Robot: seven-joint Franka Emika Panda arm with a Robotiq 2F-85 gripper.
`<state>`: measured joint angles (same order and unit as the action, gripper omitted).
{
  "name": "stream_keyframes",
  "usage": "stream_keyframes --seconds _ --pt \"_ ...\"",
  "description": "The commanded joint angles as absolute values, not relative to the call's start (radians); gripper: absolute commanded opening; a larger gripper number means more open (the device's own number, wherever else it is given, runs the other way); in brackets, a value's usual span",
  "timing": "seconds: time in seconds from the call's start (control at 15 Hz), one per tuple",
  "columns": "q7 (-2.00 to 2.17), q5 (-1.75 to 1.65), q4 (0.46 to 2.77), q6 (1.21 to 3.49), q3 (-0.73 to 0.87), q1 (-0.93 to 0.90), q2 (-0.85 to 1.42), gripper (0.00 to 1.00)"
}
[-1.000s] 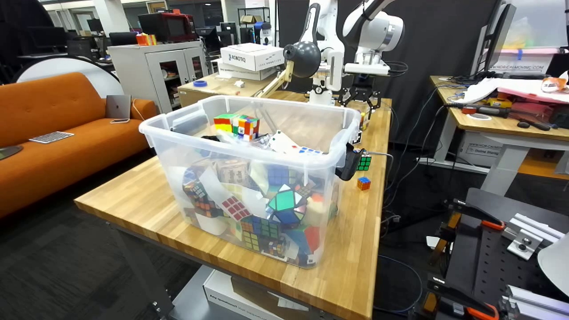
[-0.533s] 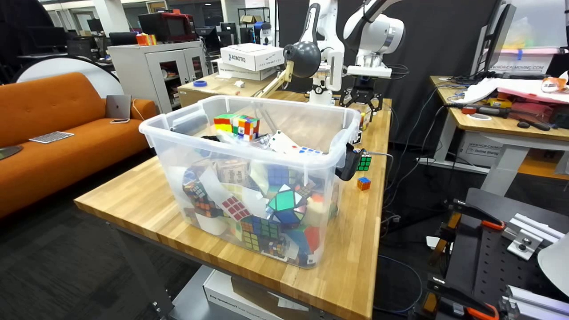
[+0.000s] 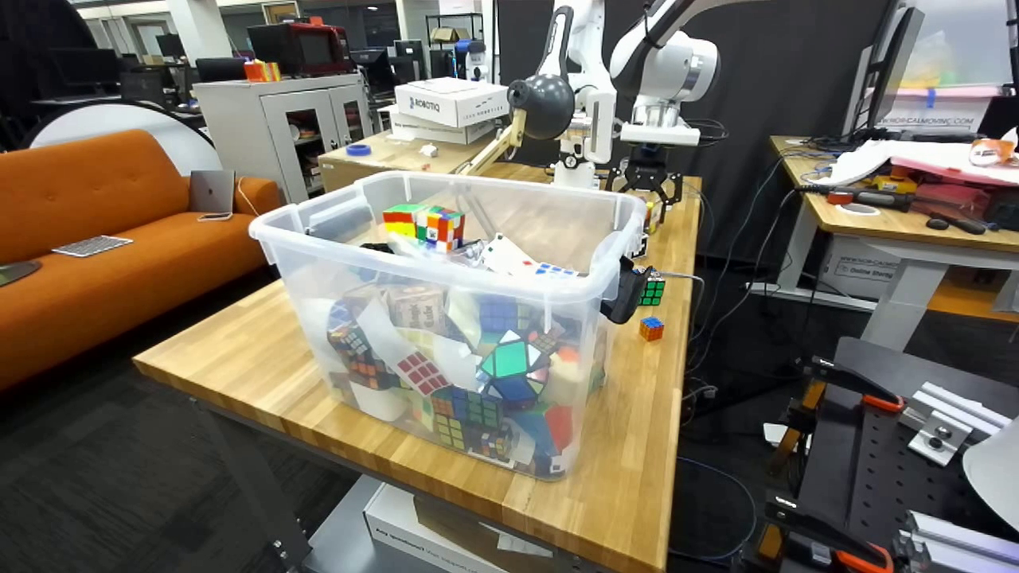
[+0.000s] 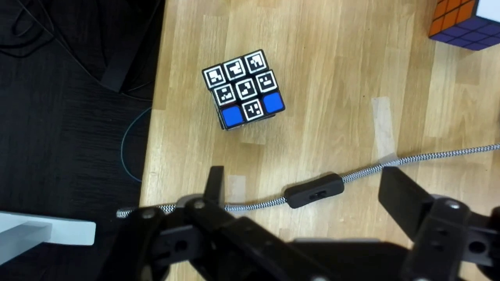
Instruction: Move the black and white cube to the right, pick up the cube in the middle then place it down again
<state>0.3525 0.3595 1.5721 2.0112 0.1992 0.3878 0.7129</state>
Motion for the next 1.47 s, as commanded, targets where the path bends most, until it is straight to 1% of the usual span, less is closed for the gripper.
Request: stream_keyframes --seconds 0.0,0.33,0.4,0.87,1.4 --pt "0.27 0.297 1.682 2.082 0.214 0.343 0.66 1.0" --pt "0.186 0.253 1.832 2.12 0.203 0.31 0.587 1.0" --pt "0.221 0.27 1.745 2.078 0.203 0.32 0.653 1.0" --pt "0.219 0.269 1.753 2.078 0.203 0.319 0.651 1.0" --pt "0.2 0.252 1.815 2.267 0.195 0.286 0.681 1.0"
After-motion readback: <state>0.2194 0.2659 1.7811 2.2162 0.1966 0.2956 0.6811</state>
